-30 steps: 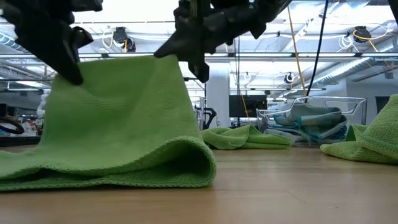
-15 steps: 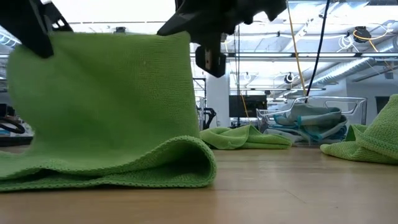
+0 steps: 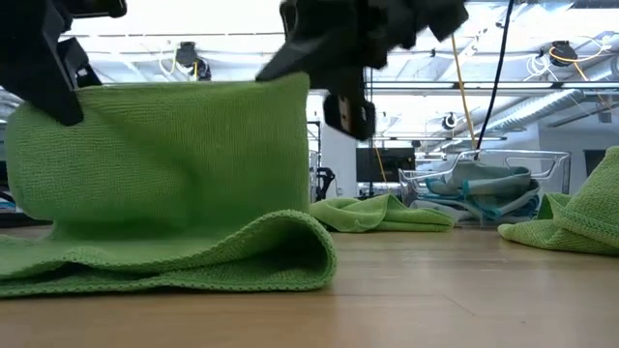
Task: Fold microfiber towels
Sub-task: Fold the bottom left green microfiber towel
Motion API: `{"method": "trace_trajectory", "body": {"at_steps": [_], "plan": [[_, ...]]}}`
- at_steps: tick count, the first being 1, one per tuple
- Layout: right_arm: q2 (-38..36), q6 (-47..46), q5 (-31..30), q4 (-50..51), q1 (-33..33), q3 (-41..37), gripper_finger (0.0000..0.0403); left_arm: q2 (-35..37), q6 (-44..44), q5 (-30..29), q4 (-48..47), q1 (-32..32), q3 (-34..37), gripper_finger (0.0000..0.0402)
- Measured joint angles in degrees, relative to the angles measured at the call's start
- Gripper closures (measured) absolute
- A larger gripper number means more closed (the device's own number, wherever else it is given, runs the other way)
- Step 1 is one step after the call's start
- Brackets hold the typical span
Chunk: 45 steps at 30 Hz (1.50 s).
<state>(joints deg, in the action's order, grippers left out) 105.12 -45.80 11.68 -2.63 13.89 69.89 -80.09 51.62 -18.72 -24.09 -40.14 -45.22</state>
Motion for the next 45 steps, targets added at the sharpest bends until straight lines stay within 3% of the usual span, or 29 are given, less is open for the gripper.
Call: {"method": "trace_trajectory", "body": {"at_steps": [9, 20, 32, 45], "plan": [[0.0, -13.76, 1.84, -16.17, 2.44, -8.63, 0.0401, -0.01, 0.35, 0.94, 8.21, -0.13, 1.23, 0.0392], [0.03, -16.46, 1.66, -16.51, 3.43, -11.26, 0.0401, -8.38, 0.85, 2.87, 14.08, -0.5, 1.13, 0.0392], [0.03, -17.98, -2.29, -18.49, 5.25, -11.23, 0.0401, -3.4, -0.04, 2.61, 10.77, -0.26, 1.23, 0.0392], [0.03, -16.13, -6.17, -17.54, 5.22, -11.27, 0.0401, -3.4, -3.08, 2.19, 5.83, 1.3, 0.46, 0.0392]]}}
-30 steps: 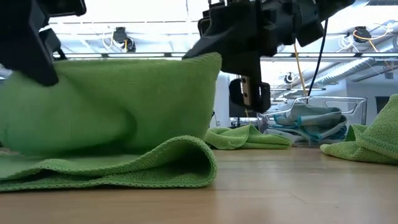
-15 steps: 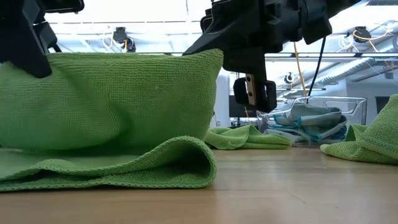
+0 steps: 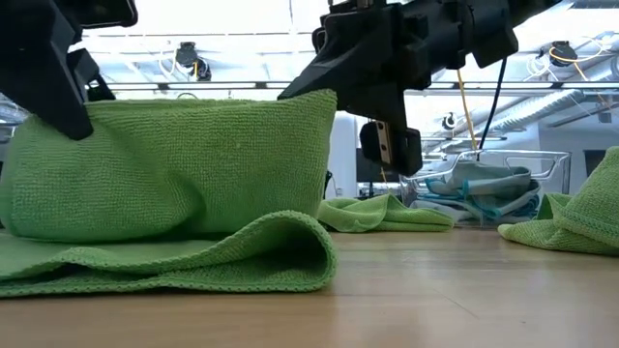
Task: Fold microfiber towels
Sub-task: Fold the bottom left green microfiber towel
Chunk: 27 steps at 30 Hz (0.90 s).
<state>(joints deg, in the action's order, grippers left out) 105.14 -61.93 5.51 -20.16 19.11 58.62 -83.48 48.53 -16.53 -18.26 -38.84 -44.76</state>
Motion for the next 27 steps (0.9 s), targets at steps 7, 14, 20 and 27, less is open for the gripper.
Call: {"method": "trace_trajectory", "body": {"at_steps": [7, 14, 20, 27], "plan": [[0.0, 0.24, -0.05, 0.15, 0.52, -0.01, 0.0401, 0.44, -2.78, 0.23, -6.27, 1.28, -3.56, 0.0392], [0.0, 0.7, -0.03, 0.06, 0.48, 0.03, 0.0401, 0.61, -3.67, 1.62, -10.48, 1.26, -6.2, 0.0392], [-0.09, 2.13, 0.25, 0.22, 0.48, 0.03, 0.0401, 1.09, -7.56, 2.01, -12.98, 1.19, -9.2, 0.0392], [-0.09, 2.67, 0.3, 0.24, 0.5, 0.03, 0.0401, -1.66, -7.74, 4.35, -12.19, 0.89, -7.75, 0.0392]]}}
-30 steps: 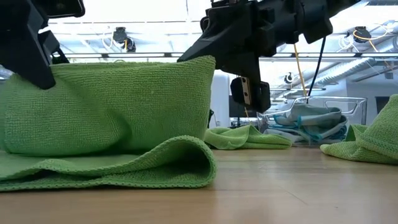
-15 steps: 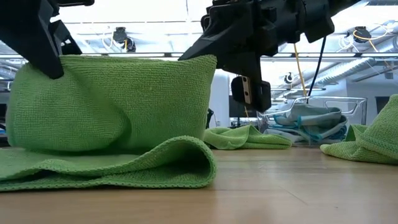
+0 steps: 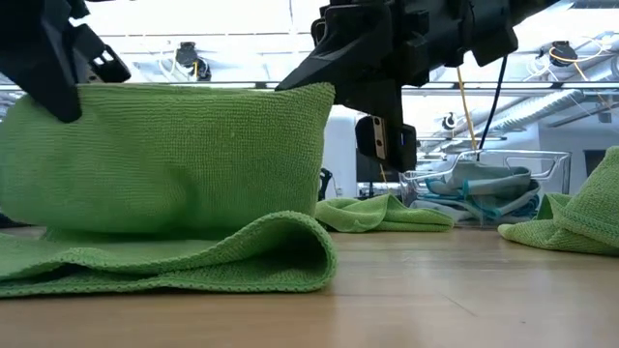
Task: Fold microfiber towels
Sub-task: Fold the bottom left green microfiber towel
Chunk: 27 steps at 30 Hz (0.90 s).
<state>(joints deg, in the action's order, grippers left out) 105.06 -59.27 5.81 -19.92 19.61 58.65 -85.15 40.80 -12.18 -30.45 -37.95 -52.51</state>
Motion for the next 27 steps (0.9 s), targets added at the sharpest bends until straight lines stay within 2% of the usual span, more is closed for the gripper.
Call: {"method": "trace_trajectory", "body": {"at_steps": [9, 15, 23, 27], "plan": [[0.04, -0.14, -0.24, 0.02, 2.18, 0.0, 0.0401, -0.15, -4.03, 3.91, 3.37, -0.66, 0.01, 0.0392], [0.05, 0.99, -0.01, 0.03, 2.22, 0.0, 0.0399, -0.15, -3.21, 1.42, 4.35, -2.06, 0.07, 0.0392], [0.21, 1.43, 3.28, 1.5, 2.69, -0.35, 0.037, -0.14, -2.4, 3.63, 2.07, -3.43, 0.4, 0.0391], [0.16, 1.4, 2.16, 2.2, 3.03, -0.24, 0.0355, -0.15, 0.86, 0.98, 3.24, -4.53, 0.79, 0.0372]]}}
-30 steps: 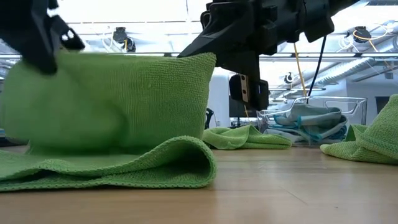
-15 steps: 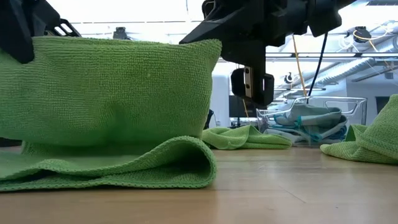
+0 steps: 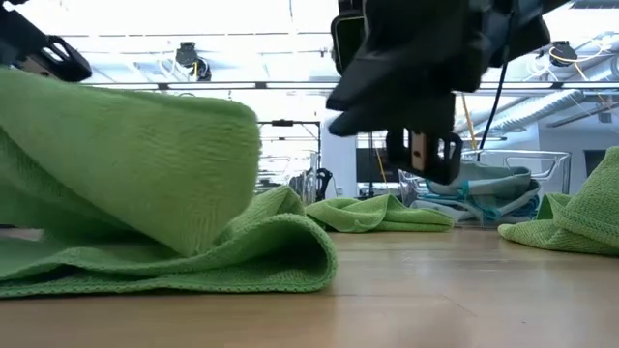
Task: Fold microfiber towels
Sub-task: Fold the bottom left green microfiber towel
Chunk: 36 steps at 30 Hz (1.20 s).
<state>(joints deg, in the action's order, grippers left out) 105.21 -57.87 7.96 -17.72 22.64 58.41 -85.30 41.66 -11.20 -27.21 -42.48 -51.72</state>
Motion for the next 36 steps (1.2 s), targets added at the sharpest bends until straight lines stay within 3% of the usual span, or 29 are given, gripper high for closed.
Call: {"method": "trace_trajectory", "body": {"at_steps": [8, 15, 22, 27, 34, 36], "plan": [[0.02, -0.8, -0.75, -0.17, 0.0, 0.05, 0.0329, 0.0, 2.53, -1.94, 3.47, -0.21, -0.07, 0.0287], [0.02, 5.29, -6.28, -1.79, 2.19, 0.13, 0.0273, 0.0, 3.63, -2.28, 3.25, 0.0, -0.09, 0.0278], [-0.03, 5.88, -6.51, 0.8, 3.38, 0.15, 0.0217, 0.0, 9.01, -0.02, 3.23, 0.02, -0.12, 0.0277], [-0.03, -1.35, -5.75, 3.34, 0.33, 0.15, 0.0217, 0.0, 20.34, -1.99, 1.53, 0.02, -0.13, 0.0277], [-0.07, -17.64, 0.65, 1.38, -5.33, 0.24, 0.0223, 0.0, 51.56, -1.25, -9.95, -0.11, -0.17, 0.0277], [-0.07, -20.09, 2.16, 1.43, -6.03, 0.24, 0.0221, 0.0, 56.86, -1.25, -10.8, -0.41, -0.17, 0.0277]]}}
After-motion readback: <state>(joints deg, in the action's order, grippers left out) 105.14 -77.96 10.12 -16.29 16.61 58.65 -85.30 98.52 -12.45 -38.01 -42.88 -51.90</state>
